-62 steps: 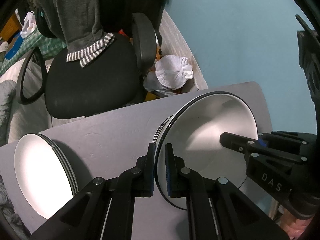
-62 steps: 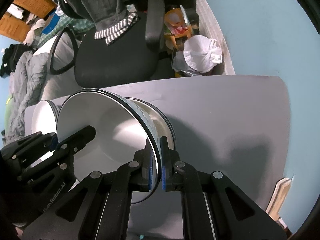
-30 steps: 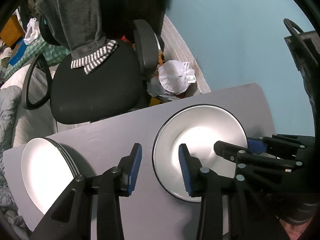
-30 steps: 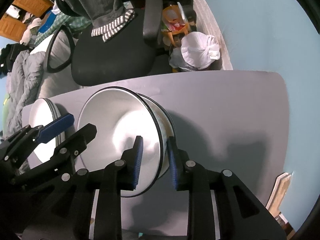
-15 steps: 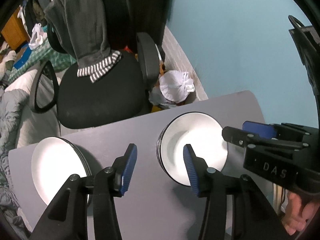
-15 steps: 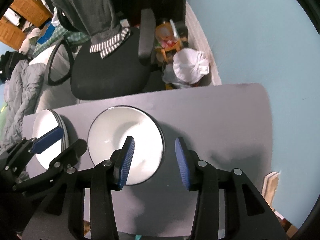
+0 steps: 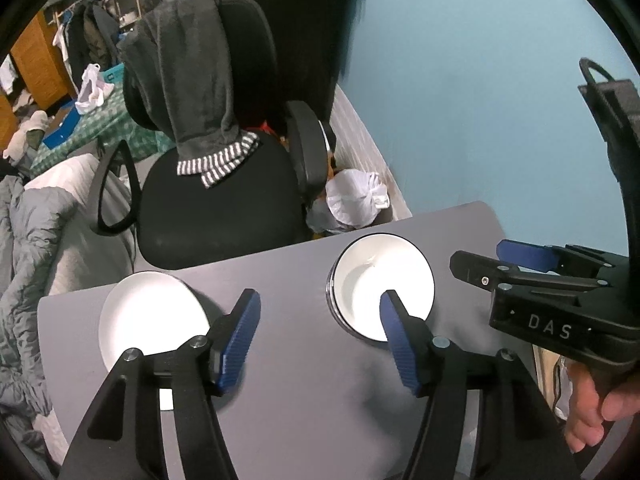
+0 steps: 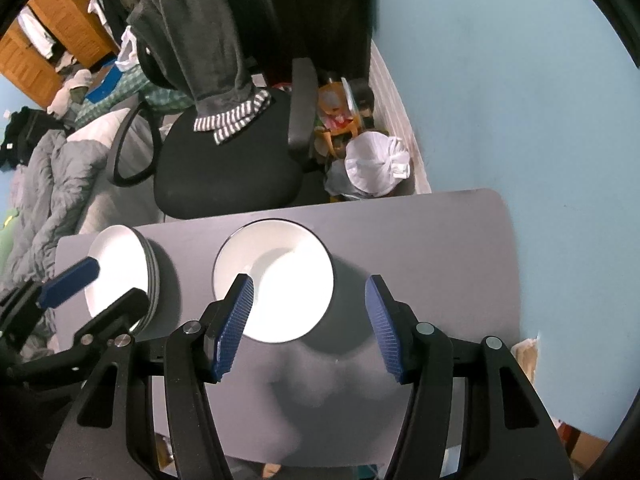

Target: Organize plates and bowls

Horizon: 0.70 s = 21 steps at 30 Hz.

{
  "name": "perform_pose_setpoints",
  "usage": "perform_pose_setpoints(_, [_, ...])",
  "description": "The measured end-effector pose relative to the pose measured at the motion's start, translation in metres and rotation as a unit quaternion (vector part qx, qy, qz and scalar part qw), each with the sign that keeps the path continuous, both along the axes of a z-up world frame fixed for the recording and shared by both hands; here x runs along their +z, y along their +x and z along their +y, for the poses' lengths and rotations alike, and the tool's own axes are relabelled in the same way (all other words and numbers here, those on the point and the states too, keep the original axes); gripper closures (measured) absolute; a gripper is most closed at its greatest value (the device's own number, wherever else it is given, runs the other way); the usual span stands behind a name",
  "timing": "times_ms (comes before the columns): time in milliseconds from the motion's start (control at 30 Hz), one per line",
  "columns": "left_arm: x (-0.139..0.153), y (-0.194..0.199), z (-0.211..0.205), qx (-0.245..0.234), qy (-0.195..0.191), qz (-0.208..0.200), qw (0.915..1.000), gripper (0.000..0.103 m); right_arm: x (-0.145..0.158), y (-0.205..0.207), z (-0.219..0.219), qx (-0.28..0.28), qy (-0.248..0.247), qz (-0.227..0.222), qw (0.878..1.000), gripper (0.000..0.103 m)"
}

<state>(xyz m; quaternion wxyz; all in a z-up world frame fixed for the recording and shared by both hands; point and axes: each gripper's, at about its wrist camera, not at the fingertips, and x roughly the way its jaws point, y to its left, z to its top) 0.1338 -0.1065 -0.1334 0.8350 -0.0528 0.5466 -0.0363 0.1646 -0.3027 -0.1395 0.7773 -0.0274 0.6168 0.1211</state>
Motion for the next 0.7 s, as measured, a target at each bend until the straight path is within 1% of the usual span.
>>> perform_pose_setpoints(67, [0.005,-0.007,0.005,0.0,-0.005,-0.003,1.0,0.04,0.006,-0.006,0.001,-0.003,0.007,-0.006,1.0,0.046])
perform_pose_setpoints(100, [0.007,-0.01,0.007,0.001,-0.007,-0.005,1.0,0.039,0.008,-0.007,0.001,-0.004,0.01,-0.007,1.0,0.046])
perform_pose_setpoints(167, [0.011,-0.017,0.012,0.005,-0.01,-0.011,0.9999,0.034,0.014,-0.012,0.002,-0.005,0.013,-0.011,1.0,0.046])
perform_pose_setpoints(300, [0.017,-0.029,0.021,0.012,-0.014,-0.021,0.9996,0.031,0.023,-0.024,0.007,-0.005,0.01,-0.022,1.0,0.046])
perform_pose_setpoints(400, [0.021,-0.037,0.025,0.013,-0.01,-0.024,0.9996,0.03,0.028,-0.03,0.009,-0.007,0.007,-0.028,1.0,0.046])
perform_pose_setpoints(500, [0.025,-0.045,0.028,0.01,-0.006,-0.027,0.9996,0.025,0.032,-0.038,0.011,-0.007,0.007,-0.032,0.999,0.046])
perform_pose_setpoints(700, [0.03,-0.059,0.037,0.01,-0.002,-0.025,0.9996,0.025,0.039,-0.051,0.018,-0.005,0.004,-0.035,0.999,0.046])
